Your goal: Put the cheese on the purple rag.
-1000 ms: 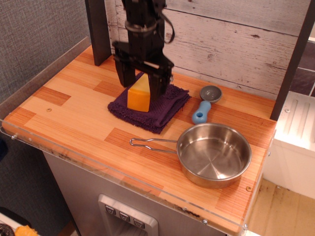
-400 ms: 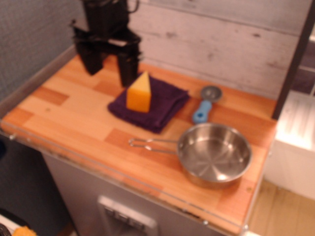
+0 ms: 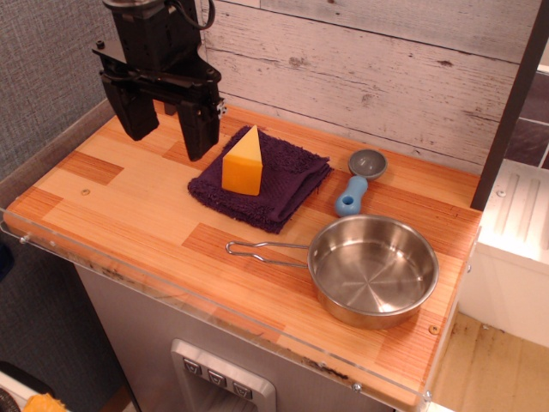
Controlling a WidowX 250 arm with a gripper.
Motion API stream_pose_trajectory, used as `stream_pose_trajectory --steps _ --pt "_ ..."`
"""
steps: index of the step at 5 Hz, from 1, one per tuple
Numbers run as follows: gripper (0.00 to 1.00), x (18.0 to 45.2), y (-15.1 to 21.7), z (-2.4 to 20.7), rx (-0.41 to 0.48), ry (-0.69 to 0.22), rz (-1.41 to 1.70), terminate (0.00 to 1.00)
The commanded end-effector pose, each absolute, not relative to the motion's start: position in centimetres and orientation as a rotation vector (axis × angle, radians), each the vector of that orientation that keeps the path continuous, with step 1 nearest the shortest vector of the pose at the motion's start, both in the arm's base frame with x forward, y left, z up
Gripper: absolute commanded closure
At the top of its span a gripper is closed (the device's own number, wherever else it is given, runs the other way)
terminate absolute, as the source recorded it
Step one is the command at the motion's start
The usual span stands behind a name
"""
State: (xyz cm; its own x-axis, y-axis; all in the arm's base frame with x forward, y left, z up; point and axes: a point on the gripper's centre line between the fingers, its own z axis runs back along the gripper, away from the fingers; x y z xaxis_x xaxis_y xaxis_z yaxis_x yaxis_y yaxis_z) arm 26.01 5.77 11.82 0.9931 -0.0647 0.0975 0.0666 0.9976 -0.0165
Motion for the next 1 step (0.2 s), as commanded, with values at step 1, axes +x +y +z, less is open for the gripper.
stream_pose_trajectory --steps 1 --pt "0.00 24.93 6.25 12.84 -0.009 -0.135 -0.065 1.00"
